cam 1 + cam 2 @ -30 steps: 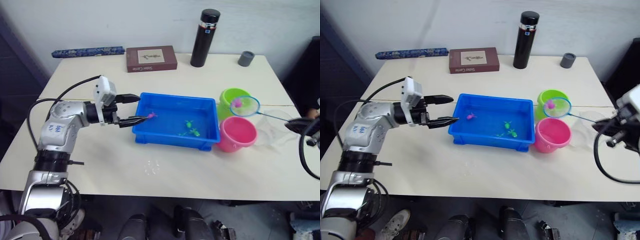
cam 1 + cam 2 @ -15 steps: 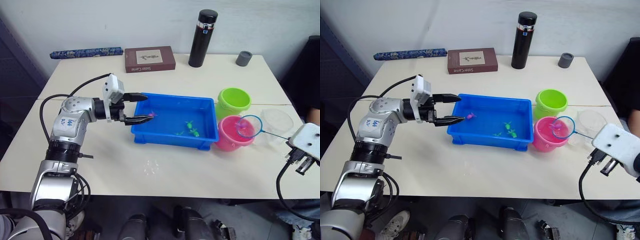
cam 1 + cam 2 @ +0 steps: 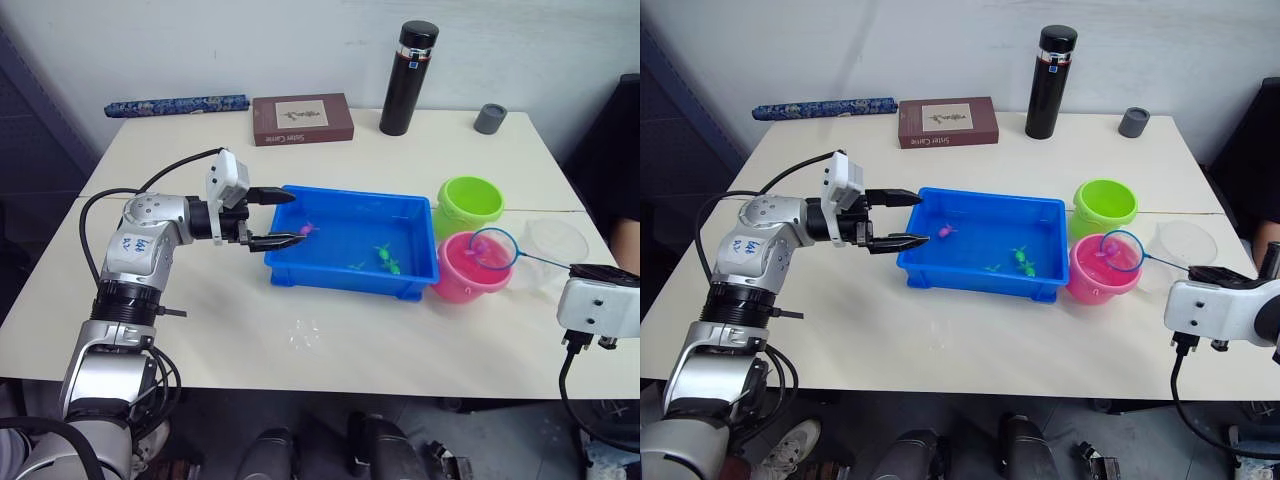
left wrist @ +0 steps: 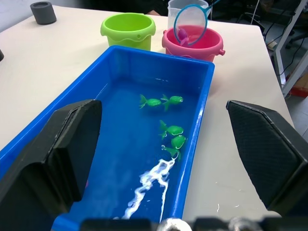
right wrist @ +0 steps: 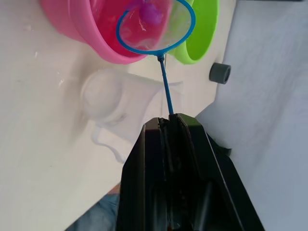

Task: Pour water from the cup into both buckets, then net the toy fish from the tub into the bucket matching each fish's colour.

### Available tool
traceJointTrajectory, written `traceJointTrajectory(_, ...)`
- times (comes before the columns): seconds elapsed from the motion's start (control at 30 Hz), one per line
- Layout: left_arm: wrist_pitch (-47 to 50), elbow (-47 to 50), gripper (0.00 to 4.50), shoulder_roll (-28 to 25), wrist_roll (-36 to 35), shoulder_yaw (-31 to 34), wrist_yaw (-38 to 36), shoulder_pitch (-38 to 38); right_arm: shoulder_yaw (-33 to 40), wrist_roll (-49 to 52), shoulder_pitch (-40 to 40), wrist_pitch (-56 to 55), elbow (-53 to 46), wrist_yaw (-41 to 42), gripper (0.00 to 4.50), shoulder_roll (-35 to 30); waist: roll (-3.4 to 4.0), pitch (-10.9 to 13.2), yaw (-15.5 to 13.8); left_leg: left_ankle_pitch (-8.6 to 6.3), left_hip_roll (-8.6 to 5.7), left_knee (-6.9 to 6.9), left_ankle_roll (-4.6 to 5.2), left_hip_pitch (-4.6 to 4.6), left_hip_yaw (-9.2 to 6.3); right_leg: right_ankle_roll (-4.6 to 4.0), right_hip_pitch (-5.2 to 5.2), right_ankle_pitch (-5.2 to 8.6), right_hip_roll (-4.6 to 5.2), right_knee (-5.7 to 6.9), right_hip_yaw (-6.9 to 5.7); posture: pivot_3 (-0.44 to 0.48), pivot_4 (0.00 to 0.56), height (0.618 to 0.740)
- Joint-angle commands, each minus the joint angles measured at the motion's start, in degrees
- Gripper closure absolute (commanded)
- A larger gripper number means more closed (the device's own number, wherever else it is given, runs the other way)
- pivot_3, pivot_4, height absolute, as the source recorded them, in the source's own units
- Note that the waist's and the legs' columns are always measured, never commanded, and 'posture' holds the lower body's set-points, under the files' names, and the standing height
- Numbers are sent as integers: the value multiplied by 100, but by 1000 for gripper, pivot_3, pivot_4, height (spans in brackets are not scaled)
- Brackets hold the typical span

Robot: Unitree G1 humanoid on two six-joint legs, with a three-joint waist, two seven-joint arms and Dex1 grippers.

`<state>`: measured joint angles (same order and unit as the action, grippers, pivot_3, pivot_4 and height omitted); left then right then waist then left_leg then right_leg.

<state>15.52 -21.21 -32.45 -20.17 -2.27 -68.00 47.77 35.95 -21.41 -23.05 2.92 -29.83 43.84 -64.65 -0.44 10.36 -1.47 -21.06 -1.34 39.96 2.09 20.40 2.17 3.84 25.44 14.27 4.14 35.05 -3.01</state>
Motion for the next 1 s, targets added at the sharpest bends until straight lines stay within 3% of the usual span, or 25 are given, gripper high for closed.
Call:
traceJointTrajectory(0.03,-46,78,45,-7,-27,119,-15,55,196,-500,68,-571,79,-339,4500,125,0,0,-1,0,0,1,0,0,0,0,0,0,0,2,0,0,150,740)
traceJointTrajectory(0.37,-53,113,45,39,-36,119,7,-8,284,-1538,46,-1452,103,-1150,4500,695,0,0,2,0,0,4,0,0,2,0,0,0,-2,12,3,0,150,740)
traceJointTrajectory(1.0,-11,150,45,50,-19,11,-209,5,741,-1775,-122,-2570,213,-1501,4500,1045,0,0,8,0,0,7,1,-6,7,0,-1,0,-5,26,12,0,150,740)
